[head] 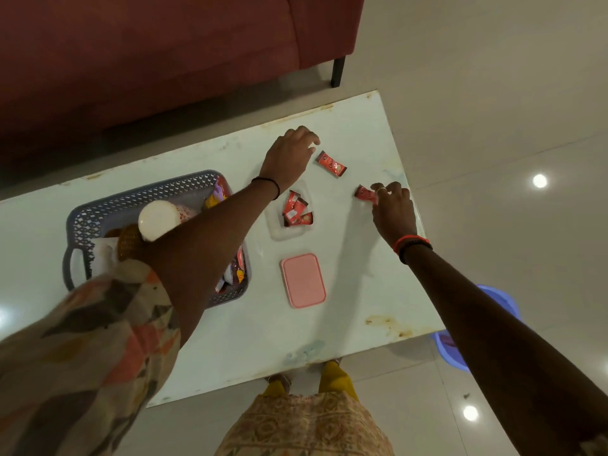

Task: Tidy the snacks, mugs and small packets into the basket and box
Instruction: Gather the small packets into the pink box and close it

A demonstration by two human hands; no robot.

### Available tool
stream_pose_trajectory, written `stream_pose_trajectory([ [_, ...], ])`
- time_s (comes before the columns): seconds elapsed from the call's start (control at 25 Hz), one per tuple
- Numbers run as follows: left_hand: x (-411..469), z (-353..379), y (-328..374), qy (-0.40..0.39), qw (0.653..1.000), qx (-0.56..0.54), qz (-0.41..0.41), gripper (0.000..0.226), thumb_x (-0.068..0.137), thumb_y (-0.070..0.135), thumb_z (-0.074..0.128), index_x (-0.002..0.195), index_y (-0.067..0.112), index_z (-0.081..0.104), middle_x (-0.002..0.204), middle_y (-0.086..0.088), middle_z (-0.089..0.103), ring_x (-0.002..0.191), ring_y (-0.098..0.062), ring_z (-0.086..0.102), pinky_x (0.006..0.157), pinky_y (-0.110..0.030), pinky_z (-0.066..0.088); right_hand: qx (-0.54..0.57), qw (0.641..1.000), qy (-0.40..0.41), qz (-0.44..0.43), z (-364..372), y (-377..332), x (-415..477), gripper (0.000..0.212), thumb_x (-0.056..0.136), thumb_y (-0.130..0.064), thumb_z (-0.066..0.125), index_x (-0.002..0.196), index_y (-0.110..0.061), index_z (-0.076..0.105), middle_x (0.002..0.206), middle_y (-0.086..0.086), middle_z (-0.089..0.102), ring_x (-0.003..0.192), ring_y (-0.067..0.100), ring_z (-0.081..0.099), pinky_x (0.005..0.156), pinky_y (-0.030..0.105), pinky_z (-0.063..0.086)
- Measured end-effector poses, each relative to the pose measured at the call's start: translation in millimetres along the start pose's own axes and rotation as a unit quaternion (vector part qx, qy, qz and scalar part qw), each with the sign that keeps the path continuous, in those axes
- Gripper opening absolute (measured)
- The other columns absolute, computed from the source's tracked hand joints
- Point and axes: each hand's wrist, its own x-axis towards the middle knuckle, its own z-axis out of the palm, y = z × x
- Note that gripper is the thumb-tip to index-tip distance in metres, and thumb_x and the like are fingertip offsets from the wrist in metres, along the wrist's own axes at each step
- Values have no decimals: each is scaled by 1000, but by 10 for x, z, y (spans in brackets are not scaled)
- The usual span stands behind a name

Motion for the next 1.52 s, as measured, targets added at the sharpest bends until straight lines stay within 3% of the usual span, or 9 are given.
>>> stream_pose_trajectory([
  [0.16, 132, 308, 123, -90, 995, 34, 39, 38, 94, 3, 42, 131, 12, 50, 133, -9, 52, 119, -26, 51, 101, -36, 44, -32, 998, -11, -44, 61, -23, 76, 37, 93, -6, 50, 130, -6, 52, 121, 18, 52, 108, 35, 50, 84, 40, 46],
  [0.28, 159, 425, 140, -117, 990, 72, 28, 35, 91, 6, 50, 125, 12, 53, 126, -11, 52, 111, -29, 53, 93, -39, 47, -41, 997, -12, -62, 107, -47, 64, 31, 92, -2, 48, 122, -2, 54, 116, 19, 53, 102, 34, 51, 78, 39, 46],
  [0.48, 265, 382, 163, -114, 990, 79, -8, 25, 89, 22, 56, 111, 10, 60, 113, -12, 59, 103, -29, 55, 88, -40, 42, 9, 998, -3, -61, 110, -17, 92, 41, 86, 8, 43, 123, -4, 56, 111, 19, 54, 101, 34, 51, 68, 36, 44],
  [0.64, 189, 184, 164, -48, 994, 35, -90, 35, 88, 34, 58, 115, 13, 59, 116, -10, 62, 106, -25, 57, 93, -40, 40, 53, 998, -3, -12, 72, -24, 87, 40, 89, 3, 42, 125, -8, 58, 113, 17, 57, 107, 33, 52, 81, 39, 50],
  [0.8, -165, -77, 229, 32, 977, -52, -206, 35, 87, 38, 57, 109, 11, 61, 111, -8, 65, 103, -24, 59, 90, -40, 39, 121, 992, 5, 28, 7, -81, 90, 30, 93, -4, 45, 119, 0, 59, 113, 20, 56, 109, 35, 54, 84, 42, 51],
  [0.96, -680, -134, 321, 1, 960, -36, -276, 29, 84, 34, 57, 103, 13, 63, 107, -7, 66, 102, -28, 59, 89, -40, 37, 167, 986, 6, 25, -60, -202, 106, 29, 93, -4, 47, 117, 4, 62, 117, 20, 53, 110, 35, 54, 93, 43, 50],
  [1.12, -962, 35, 420, -63, 955, 26, -290, 32, 85, 35, 56, 106, 11, 61, 109, -9, 65, 105, -30, 58, 90, -40, 36, 226, 974, 17, -7, -159, -445, 137, 23, 93, -3, 50, 111, 3, 62, 116, 19, 57, 113, 33, 56, 95, 40, 50],
  [1.36, -1104, 48, 497, -77, 953, 48, -288, 48, 85, 41, 57, 117, 6, 47, 116, -12, 59, 109, -29, 54, 90, -42, 39, 255, 961, 37, -100, -185, -866, 45, 9, 93, -13, 56, 97, -5, 60, 102, 10, 64, 98, 21, 60, 78, 21, 45],
  [1.52, -1317, -157, 539, -36, 961, 24, -272, 47, 87, 42, 54, 122, 12, 46, 119, -8, 57, 110, -27, 53, 88, -41, 41, 208, 967, -22, -147, -98, -1039, -50, 17, 89, -17, 61, 104, -10, 63, 106, 8, 64, 101, 24, 55, 83, 31, 50],
])
